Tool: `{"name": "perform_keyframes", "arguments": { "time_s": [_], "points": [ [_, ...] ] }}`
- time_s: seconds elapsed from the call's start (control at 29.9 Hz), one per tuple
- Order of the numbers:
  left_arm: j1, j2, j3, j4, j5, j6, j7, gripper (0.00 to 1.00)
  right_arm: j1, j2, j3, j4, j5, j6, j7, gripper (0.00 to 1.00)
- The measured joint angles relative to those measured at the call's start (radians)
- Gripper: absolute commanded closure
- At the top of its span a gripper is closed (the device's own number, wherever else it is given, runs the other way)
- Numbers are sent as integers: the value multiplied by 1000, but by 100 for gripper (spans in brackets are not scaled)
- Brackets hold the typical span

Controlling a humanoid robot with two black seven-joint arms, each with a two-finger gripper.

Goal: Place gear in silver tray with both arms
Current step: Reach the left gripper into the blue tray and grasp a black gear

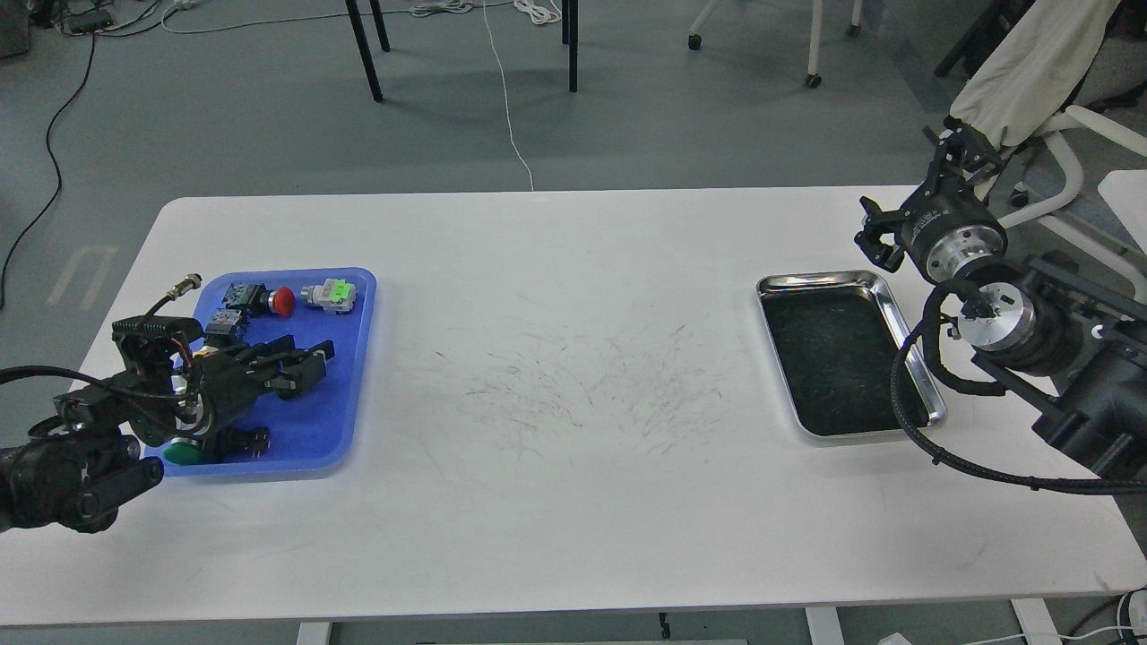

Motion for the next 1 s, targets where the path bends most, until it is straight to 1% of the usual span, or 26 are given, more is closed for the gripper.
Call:
{"name": "perform_keyframes", "arguments": {
  "time_s": [0.4,0.57,0.77,1.0],
  "points": [
    [-3,19,1,3,15,-1,0,40,0,5,0,-3,0,2,-1,1],
    [-3,28,1,1,16,-1,0,38,0,5,0,-3,-15,2,-1,1],
    [-1,23,1,-1,16,-1,0,36,-5,5,0,-4,-18,2,-1,1],
    [10,16,1,7,17,1,0,36,-7,2,0,-1,-19,2,-1,1]
  ]
}}
